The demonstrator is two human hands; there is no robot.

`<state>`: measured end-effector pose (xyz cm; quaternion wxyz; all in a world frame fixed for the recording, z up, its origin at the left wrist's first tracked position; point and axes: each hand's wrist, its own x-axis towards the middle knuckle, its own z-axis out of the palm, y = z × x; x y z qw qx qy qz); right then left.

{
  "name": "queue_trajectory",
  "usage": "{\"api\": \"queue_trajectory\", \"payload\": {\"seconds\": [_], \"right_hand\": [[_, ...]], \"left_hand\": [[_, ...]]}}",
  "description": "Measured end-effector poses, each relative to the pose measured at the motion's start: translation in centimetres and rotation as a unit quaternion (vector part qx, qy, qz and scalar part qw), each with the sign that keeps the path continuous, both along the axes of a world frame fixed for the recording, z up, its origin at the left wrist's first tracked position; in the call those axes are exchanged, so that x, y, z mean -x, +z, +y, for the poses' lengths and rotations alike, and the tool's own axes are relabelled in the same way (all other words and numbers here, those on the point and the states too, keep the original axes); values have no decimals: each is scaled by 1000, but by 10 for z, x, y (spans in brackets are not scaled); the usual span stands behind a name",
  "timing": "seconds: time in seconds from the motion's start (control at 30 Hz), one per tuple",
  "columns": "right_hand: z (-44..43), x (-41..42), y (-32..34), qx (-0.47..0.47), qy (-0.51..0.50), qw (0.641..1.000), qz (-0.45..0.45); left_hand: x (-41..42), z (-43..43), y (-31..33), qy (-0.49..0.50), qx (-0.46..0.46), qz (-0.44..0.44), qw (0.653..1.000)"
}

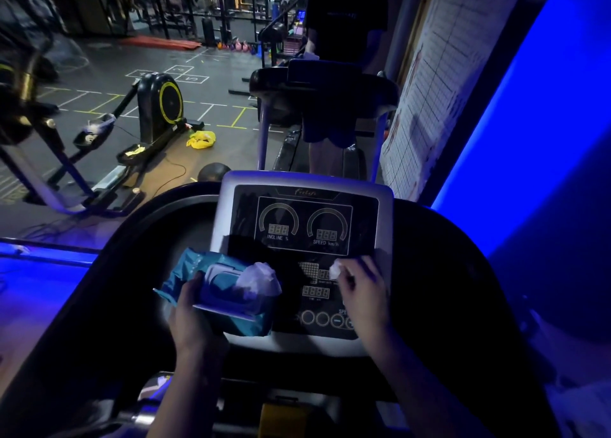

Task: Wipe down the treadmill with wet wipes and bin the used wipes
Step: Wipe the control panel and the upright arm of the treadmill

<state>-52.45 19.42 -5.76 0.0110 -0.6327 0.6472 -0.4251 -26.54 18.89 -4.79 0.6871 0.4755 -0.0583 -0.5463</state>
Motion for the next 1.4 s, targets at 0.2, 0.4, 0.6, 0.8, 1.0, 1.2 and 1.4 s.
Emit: {"api": "queue_trajectory", "payload": {"seconds": [0.2,0.4,0.6,0.8,1.0,1.2,1.4], "right_hand": [[3,-22,-2,-40,4,981,-189],[-24,29,46,68,-54,980,-182],[-52,48,45,97,-28,995,17],[-47,45,32,36,-38,998,35],[-7,10,-4,-32,33,997,64],[-23,29,41,22,19,999,-43],[-46,52,43,38,-10,999,35]], "left_hand": [[-5,1,3,-8,0,3,1000],[-12,4,-3,-3,-10,-6,1000],[-7,2,2,-2,0,-7,1000],[-3,1,1,-2,-6,-6,1000],[0,-1,4,-6,4,6,1000],[-3,5,3,-6,-2,10,1000],[-14,18,-7,16,-16,35,999]]}}
